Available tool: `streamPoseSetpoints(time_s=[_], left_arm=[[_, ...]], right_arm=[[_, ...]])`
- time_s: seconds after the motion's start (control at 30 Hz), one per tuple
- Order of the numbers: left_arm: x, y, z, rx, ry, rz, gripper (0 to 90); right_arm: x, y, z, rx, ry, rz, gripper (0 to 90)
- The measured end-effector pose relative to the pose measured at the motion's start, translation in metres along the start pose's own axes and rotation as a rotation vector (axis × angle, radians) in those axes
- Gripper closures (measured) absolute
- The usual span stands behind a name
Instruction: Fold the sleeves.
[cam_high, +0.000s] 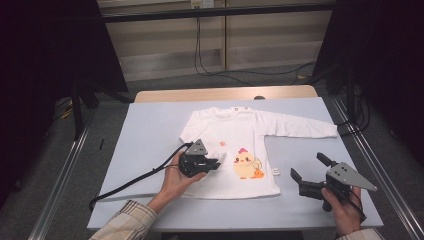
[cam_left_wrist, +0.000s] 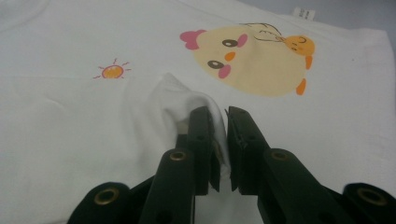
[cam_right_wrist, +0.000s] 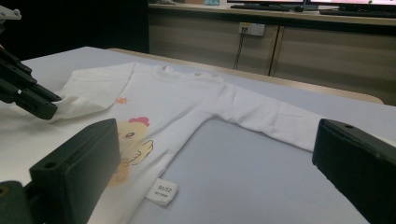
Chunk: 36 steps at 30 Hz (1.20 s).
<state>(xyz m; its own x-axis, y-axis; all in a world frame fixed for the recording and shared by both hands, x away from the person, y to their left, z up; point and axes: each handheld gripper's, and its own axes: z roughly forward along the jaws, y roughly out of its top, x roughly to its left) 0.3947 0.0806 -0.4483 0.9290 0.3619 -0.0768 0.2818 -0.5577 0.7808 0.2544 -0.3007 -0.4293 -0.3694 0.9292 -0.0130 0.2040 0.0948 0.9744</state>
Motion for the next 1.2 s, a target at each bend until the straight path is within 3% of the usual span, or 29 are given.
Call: streamPoseSetpoints(time_s=[0.23, 0.33, 0.57, 0.67, 0.8, 0.97, 1.03, 1.13, 1.2], left_arm=[[-0.003, 0.000, -0.001, 0.005, -0.017, 0.016, 70.5], [-0.006, 0.001, -0.006, -0.009, -0.005, 0.016, 60.7], [-0.012, 0.000, -0.013, 0.013, 0.044, 0.013, 41.0], [-0.011, 0.000, -0.016, 0.027, 0.061, 0.004, 28.6], [-0.007, -0.002, -0.021, -0.011, 0.065, -0.037, 21.5], [0.004, -0.004, -0.036, -0.091, 0.128, -0.091, 9.4], [0.009, -0.004, -0.044, -0.114, 0.137, -0.128, 8.5], [0.016, -0.005, -0.055, -0.162, 0.178, -0.151, 3.9], [0.018, -0.007, -0.060, -0.195, 0.159, -0.169, 2.8]], right_arm=[[0.000, 0.000, 0.000, -0.001, 0.000, -0.001, 0.8], [0.000, 0.000, 0.000, -0.001, 0.004, -0.004, 0.7], [0.000, 0.000, -0.001, -0.001, 0.001, -0.003, 0.7], [0.000, 0.000, -0.001, 0.001, -0.003, -0.003, 0.6], [0.000, 0.000, -0.001, 0.000, -0.004, -0.002, 0.6], [0.000, 0.000, -0.001, 0.003, 0.006, -0.021, 0.6], [0.001, 0.000, -0.001, 0.009, 0.007, -0.031, 0.5], [0.001, 0.000, 0.000, 0.018, 0.009, -0.042, 0.4], [0.000, 0.000, 0.001, 0.020, 0.007, -0.050, 0.3]])
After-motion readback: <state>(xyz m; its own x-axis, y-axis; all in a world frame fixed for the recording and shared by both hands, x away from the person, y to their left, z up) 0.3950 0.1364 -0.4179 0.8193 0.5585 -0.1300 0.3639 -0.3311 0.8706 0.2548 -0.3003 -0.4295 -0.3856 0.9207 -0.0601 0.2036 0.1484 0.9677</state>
